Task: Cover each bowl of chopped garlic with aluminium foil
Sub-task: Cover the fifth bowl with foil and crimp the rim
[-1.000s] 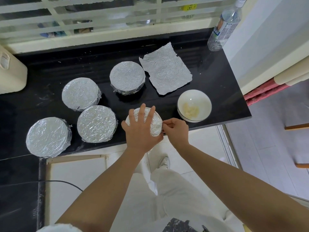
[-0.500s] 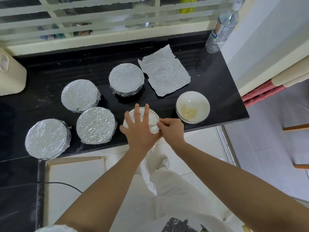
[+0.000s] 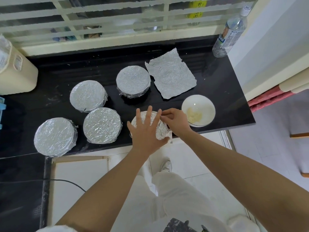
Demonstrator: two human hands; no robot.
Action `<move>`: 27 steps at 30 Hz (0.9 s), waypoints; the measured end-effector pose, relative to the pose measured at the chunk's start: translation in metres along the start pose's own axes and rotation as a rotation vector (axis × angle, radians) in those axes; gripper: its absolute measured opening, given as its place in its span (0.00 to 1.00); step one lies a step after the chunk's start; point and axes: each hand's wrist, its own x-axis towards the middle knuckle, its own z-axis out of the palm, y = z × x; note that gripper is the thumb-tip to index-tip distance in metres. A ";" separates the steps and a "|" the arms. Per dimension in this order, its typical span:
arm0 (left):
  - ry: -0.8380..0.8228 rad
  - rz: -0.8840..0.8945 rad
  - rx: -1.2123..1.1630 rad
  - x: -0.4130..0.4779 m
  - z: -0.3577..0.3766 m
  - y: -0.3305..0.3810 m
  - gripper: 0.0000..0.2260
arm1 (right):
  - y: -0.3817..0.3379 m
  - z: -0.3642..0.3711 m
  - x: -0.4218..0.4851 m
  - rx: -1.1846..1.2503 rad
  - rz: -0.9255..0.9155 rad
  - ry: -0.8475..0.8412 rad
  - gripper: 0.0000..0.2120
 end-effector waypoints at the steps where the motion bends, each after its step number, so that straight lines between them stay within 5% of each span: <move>1: 0.003 0.000 0.016 0.001 0.002 0.000 0.45 | 0.001 -0.002 -0.002 0.033 0.015 -0.012 0.10; 8: 0.051 -0.003 0.034 0.001 0.003 0.001 0.41 | 0.022 -0.009 -0.019 0.176 -0.006 -0.160 0.21; 27: 0.048 -0.004 0.033 0.001 0.001 0.001 0.39 | 0.029 -0.009 -0.016 -0.315 -0.191 -0.060 0.03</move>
